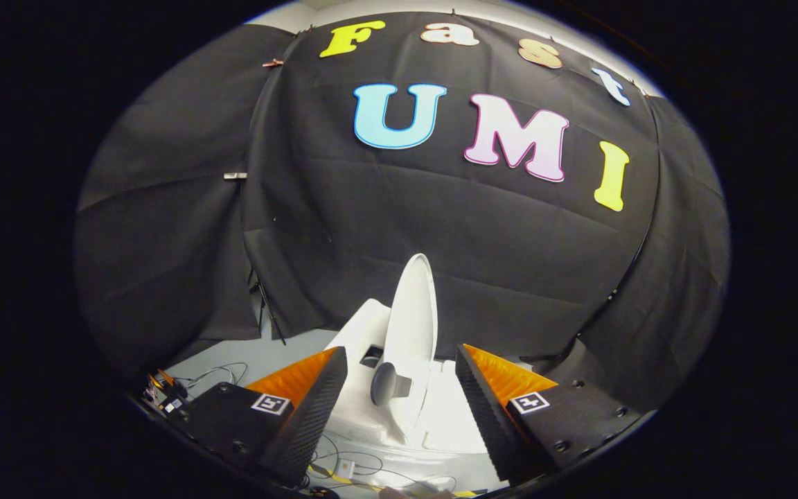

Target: Open the toilet lid.

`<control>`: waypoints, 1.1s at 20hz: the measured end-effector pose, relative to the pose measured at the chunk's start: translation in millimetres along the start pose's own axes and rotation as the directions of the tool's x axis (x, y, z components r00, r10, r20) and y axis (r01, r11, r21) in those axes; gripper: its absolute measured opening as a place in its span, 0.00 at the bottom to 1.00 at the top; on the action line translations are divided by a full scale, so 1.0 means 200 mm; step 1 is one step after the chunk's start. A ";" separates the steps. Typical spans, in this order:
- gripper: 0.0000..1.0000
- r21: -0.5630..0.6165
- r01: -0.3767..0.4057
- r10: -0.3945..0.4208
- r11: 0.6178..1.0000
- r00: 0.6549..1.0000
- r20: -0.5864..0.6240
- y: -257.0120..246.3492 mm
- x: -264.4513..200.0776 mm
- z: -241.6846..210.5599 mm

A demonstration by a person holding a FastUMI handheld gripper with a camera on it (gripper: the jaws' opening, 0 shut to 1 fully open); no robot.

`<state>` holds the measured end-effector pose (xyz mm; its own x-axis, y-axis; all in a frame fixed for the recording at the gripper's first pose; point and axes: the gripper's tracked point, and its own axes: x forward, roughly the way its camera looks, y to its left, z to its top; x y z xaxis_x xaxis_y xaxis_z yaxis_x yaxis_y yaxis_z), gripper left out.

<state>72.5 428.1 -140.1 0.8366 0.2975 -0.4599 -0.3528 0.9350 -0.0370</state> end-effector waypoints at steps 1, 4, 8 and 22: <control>0.99 0.011 -0.002 0.002 1.000 1.000 0.017 -0.01 -0.04 0.02; 0.99 0.031 -0.008 0.006 0.999 0.997 0.080 -0.10 -0.16 0.08; 0.99 0.033 0.001 -0.006 0.999 0.985 0.171 -0.24 -0.32 0.18; 0.99 0.103 0.052 -0.086 0.993 0.932 0.353 -0.84 -0.84 0.36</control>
<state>21.5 235.0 6.1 0.9576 0.2653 -0.1124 -0.2634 0.9642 0.0310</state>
